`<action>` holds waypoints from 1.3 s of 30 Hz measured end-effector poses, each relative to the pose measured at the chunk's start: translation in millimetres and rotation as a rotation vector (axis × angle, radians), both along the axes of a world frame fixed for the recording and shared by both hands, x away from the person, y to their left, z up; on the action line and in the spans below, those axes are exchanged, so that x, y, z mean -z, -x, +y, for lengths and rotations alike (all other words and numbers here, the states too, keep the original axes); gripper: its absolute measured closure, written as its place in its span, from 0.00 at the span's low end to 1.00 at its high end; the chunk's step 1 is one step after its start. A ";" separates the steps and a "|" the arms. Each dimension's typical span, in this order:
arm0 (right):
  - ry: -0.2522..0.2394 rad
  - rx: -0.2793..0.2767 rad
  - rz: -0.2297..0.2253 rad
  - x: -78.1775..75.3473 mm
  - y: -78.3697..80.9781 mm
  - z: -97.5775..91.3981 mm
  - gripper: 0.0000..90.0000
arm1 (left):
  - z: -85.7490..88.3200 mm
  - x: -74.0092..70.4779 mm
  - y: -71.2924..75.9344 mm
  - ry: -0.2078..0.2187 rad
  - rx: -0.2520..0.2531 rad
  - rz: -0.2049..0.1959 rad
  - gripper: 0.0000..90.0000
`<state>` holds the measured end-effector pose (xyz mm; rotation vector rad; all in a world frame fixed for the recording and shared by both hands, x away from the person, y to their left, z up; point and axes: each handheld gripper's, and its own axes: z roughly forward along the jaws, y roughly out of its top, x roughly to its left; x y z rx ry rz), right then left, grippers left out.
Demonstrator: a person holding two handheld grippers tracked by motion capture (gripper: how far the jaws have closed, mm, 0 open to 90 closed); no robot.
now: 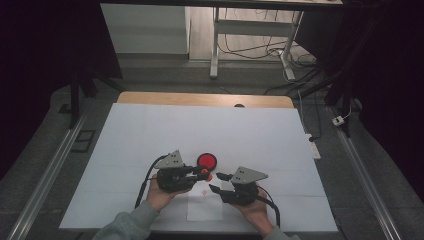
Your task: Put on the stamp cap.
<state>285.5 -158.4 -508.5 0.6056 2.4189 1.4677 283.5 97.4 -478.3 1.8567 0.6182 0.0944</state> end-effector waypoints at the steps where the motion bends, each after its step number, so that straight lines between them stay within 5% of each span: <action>1: 0.002 0.002 0.003 0.6 -0.1 -2.6 0.56 | 0.3 -0.1 0.0 -0.002 -0.001 -0.001 0.81; 39: 0.051 0.261 0.030 9.1 4.7 -127.8 0.51 | 26.7 -10.7 -6.9 -0.032 -0.078 0.017 0.80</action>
